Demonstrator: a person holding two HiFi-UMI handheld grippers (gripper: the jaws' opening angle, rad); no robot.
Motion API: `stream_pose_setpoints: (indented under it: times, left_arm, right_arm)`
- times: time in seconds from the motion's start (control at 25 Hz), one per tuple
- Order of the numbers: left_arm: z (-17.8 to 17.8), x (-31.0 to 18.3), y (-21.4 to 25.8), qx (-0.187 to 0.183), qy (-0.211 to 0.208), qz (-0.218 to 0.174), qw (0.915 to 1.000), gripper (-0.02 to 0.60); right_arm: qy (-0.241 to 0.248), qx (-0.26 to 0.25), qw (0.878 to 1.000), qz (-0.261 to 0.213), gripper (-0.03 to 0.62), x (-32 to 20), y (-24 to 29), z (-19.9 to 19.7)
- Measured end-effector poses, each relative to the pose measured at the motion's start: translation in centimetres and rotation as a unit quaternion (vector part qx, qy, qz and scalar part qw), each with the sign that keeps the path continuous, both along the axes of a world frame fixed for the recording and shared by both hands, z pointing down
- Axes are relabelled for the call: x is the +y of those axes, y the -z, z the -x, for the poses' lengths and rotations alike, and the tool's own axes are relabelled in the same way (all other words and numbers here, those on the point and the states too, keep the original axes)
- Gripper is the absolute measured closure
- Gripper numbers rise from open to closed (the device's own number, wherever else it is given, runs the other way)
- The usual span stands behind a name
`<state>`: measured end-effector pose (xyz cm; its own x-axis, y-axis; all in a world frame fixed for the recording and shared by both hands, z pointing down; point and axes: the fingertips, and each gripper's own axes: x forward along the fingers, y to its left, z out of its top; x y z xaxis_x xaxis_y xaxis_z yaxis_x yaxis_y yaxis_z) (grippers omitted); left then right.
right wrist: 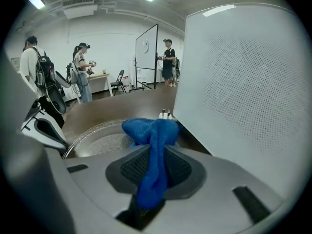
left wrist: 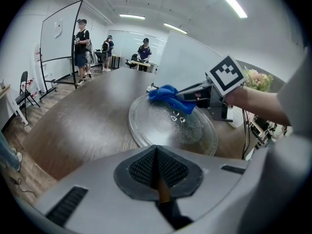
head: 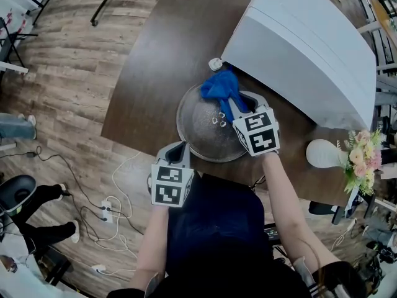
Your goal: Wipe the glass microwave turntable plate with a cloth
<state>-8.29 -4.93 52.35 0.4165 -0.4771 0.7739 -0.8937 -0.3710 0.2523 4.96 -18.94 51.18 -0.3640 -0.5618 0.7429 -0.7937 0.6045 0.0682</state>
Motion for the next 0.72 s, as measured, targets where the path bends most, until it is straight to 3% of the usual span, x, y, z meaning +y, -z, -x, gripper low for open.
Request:
stream_pose_setpoints:
  times: [0.72]
  left_arm:
    - [0.1,0.0,0.0,0.003,0.004,0.001,1.0000,0.578]
  right_arm:
    - [-0.077,0.039,0.995,-0.044,0.522,-3.3,0.7,-3.6]
